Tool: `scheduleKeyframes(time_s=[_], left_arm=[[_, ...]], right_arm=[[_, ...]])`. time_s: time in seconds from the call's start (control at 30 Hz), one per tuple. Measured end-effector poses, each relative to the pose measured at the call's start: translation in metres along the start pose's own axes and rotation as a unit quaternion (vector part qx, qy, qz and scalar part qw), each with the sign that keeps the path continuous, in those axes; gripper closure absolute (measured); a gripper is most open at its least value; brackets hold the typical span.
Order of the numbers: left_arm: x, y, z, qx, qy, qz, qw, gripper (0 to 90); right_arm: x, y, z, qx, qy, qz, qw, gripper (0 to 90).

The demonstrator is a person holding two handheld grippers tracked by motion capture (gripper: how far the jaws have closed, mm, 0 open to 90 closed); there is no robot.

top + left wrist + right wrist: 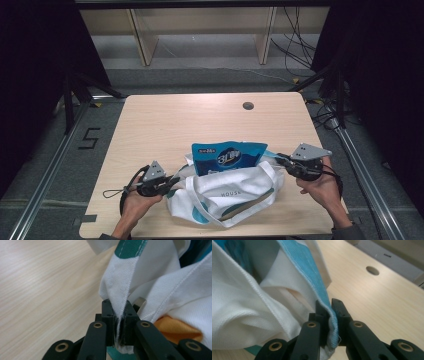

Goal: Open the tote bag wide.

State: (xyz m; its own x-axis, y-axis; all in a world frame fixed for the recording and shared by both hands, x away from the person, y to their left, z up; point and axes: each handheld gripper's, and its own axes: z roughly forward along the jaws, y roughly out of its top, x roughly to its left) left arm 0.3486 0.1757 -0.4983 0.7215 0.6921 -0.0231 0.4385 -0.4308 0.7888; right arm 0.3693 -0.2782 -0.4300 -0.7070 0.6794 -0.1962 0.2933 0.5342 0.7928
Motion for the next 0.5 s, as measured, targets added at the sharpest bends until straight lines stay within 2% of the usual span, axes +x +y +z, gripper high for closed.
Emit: scheduleKeyframes(time_s=[0.07,0.1,0.13,0.2,0.23,0.3,0.33,0.37,0.4,0.5], left_arm=[[-0.002,-0.002,0.003,0.005,0.003,-0.001,1.0000,83.6],[0.000,-0.003,0.005,0.011,-0.002,0.010,0.9999,83.7],[-0.001,-0.005,0.007,0.008,0.004,-0.007,0.9999,83.7],[-0.001,-0.005,0.007,0.007,0.000,-0.003,1.0000,83.7],[-0.002,-0.005,0.008,0.009,0.002,-0.004,0.9999,83.8],[-0.001,-0.004,0.008,0.016,0.005,0.014,0.9998,83.8],[-0.003,-0.005,0.010,0.013,0.008,0.003,0.9999,83.9],[-0.003,-0.005,0.010,0.013,0.008,0.003,0.9999,83.9],[-0.002,-0.004,0.010,0.017,0.008,0.018,0.9997,84.0],[-0.002,-0.004,0.012,0.016,0.009,0.015,0.9997,84.0]], right_arm=[[0.000,-0.005,0.004,0.010,0.007,0.004,0.9999,84.6],[0.001,-0.010,0.009,0.023,0.013,0.008,0.9996,84.6],[0.000,-0.012,0.011,0.026,0.015,0.004,0.9996,84.6],[0.001,-0.015,0.013,0.034,0.014,0.008,0.9993,84.6],[0.002,-0.022,0.019,0.054,0.014,0.003,0.9984,84.6],[0.003,-0.028,0.024,0.069,0.017,0.002,0.9975,84.6],[0.004,-0.031,0.026,0.079,0.024,0.010,0.9965,84.7],[0.005,-0.034,0.028,0.085,0.025,0.014,0.9960,84.7],[0.006,-0.037,0.031,0.093,0.028,0.014,0.9952,84.7],[0.008,-0.042,0.039,0.109,0.032,0.007,0.9935,84.7]])
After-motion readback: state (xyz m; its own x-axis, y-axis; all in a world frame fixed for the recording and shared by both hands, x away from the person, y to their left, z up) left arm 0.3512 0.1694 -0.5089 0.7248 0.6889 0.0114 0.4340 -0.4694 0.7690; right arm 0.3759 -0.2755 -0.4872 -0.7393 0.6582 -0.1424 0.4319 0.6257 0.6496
